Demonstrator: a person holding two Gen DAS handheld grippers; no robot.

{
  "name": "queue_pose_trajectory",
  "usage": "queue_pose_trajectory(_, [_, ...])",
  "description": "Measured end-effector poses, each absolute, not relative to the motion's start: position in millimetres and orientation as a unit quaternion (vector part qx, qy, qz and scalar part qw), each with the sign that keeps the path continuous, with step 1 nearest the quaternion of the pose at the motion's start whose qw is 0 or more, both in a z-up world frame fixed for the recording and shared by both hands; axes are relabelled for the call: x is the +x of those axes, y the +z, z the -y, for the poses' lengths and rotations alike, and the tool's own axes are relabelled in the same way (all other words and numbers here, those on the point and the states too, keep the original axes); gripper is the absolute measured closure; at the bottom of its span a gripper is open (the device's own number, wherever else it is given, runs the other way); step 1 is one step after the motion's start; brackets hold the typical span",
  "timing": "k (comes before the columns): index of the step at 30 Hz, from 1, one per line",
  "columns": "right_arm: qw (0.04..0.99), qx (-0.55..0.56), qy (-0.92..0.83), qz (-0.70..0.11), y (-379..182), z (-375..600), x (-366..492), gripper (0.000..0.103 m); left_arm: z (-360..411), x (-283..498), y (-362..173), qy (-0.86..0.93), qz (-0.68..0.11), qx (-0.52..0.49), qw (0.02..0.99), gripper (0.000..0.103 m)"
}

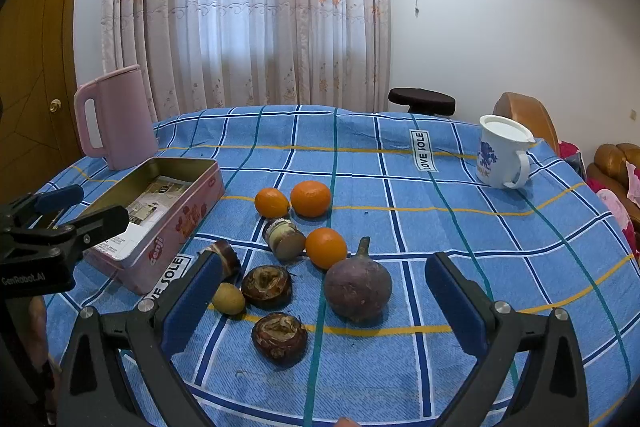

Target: Organize fruits

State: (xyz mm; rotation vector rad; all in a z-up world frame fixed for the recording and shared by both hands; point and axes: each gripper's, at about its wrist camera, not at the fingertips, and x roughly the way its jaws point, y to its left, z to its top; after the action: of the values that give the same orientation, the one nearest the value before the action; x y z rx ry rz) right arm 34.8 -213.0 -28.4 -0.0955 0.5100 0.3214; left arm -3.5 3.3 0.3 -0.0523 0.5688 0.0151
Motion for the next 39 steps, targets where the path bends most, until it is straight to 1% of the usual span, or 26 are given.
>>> queue_pose_trajectory(16, [0.952, -0.044, 0.161, -0.255, -30, 215, 34, 0.001, 1, -1, -7, 0.007, -0.28, -0.023, 0.96, 0.0])
queue_pose_trajectory(35, [0.949, -0.043, 0.166, -0.265, -36, 220, 37, 0.001, 7, 1, -13, 0.012, -0.291, 0.004, 0.957, 0.0])
queue_pose_trajectory(39, [0.946, -0.042, 0.172, -0.273, -41, 220, 38, 0.001, 5, 1, -15, 0.009, -0.282, -0.016, 0.959, 0.0])
